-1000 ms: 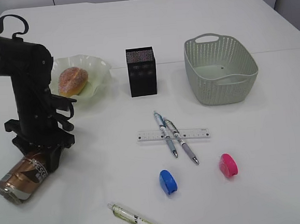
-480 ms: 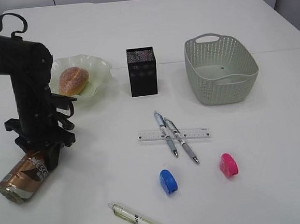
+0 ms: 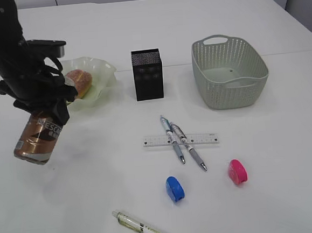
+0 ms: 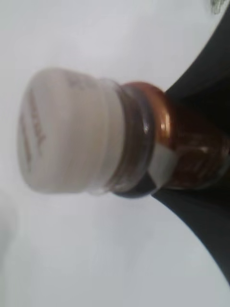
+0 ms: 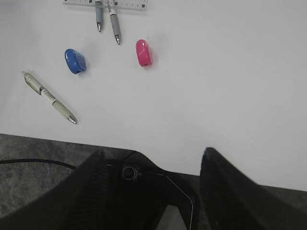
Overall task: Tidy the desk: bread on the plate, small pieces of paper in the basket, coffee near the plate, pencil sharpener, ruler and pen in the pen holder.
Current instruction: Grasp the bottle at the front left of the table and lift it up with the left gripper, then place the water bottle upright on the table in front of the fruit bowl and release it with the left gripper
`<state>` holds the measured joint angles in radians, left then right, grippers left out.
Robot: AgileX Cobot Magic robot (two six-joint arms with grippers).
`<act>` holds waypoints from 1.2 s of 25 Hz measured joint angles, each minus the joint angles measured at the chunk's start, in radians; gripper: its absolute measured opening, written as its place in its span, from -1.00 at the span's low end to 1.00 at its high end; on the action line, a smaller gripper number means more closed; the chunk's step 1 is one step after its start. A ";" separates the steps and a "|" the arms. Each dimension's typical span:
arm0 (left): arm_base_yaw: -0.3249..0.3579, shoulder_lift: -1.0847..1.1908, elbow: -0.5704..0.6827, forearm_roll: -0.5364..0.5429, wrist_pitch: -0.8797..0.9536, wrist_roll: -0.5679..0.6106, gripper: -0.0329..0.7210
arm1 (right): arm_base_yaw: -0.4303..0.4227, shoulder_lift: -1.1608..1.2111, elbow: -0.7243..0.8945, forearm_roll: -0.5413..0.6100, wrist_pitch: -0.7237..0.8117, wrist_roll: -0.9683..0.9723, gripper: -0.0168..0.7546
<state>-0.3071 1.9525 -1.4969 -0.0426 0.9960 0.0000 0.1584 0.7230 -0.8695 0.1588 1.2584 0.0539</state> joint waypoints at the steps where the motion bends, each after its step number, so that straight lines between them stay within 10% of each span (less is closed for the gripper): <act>1: 0.000 -0.029 0.027 0.000 -0.030 0.000 -0.16 | 0.000 0.000 0.000 0.000 0.000 0.004 0.29; 7: 0.038 -0.266 0.345 -0.011 -0.331 0.000 -0.16 | 0.000 0.000 0.000 0.000 0.000 0.022 0.29; 16: 0.063 -0.511 0.976 -0.105 -1.445 0.000 -0.16 | 0.000 0.000 0.000 0.002 0.000 0.025 0.29; 30: 0.063 -0.150 1.010 -0.116 -2.080 -0.019 -0.16 | 0.000 -0.114 0.000 -0.035 0.000 0.026 0.29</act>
<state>-0.2440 1.8026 -0.4865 -0.1586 -1.0844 -0.0195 0.1584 0.6090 -0.8695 0.1242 1.2584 0.0802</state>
